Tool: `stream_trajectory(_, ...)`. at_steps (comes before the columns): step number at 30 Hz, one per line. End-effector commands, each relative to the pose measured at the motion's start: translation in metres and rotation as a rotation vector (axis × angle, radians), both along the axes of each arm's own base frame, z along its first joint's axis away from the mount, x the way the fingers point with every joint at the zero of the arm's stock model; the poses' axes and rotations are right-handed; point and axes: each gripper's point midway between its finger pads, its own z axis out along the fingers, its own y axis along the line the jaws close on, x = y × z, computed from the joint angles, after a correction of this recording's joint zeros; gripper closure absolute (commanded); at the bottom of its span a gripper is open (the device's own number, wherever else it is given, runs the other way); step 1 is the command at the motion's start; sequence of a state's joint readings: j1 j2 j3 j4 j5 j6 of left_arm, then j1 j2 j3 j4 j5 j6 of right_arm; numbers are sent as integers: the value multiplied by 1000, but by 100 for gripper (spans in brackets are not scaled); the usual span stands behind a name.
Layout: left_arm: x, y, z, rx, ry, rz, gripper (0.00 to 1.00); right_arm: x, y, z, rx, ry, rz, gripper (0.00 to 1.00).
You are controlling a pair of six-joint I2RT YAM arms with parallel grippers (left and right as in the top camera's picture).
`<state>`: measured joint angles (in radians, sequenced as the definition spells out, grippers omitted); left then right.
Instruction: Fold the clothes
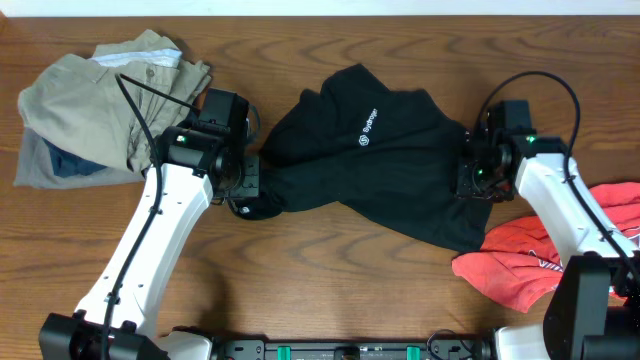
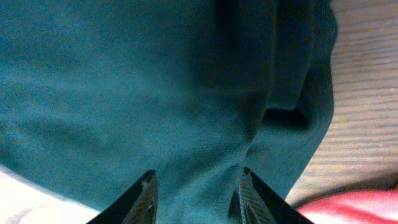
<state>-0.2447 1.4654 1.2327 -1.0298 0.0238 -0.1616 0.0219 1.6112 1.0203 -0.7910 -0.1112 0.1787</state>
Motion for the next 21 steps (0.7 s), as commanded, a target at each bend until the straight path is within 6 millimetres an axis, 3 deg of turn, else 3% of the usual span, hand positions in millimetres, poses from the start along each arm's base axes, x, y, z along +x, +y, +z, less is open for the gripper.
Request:
stream_trajectory(1, -2, 1, -4, -2, 18, 19, 94, -11, 3, -14, 4, 25, -58, 68)
stream_trajectory(7, 1, 0, -3, -5, 5, 19, 94, -21, 16, -31, 24, 26, -19, 79)
stream_trajectory(11, 1, 0, -3, -5, 5, 19, 94, -27, 24, -37, 23, 36, 9, 99)
stream_trajectory(15, 1, 0, -3, -5, 5, 19, 94, -28, 28, -36, 26, 37, 23, 99)
stream_trajectory(18, 0, 0, -3, -5, 6, 18, 94, -20, 38, -17, 95, 22, 26, 99)
stream_trajectory(21, 1, 0, -3, -5, 3, 19, 94, 11, 39, 25, 157, -64, 9, 99)
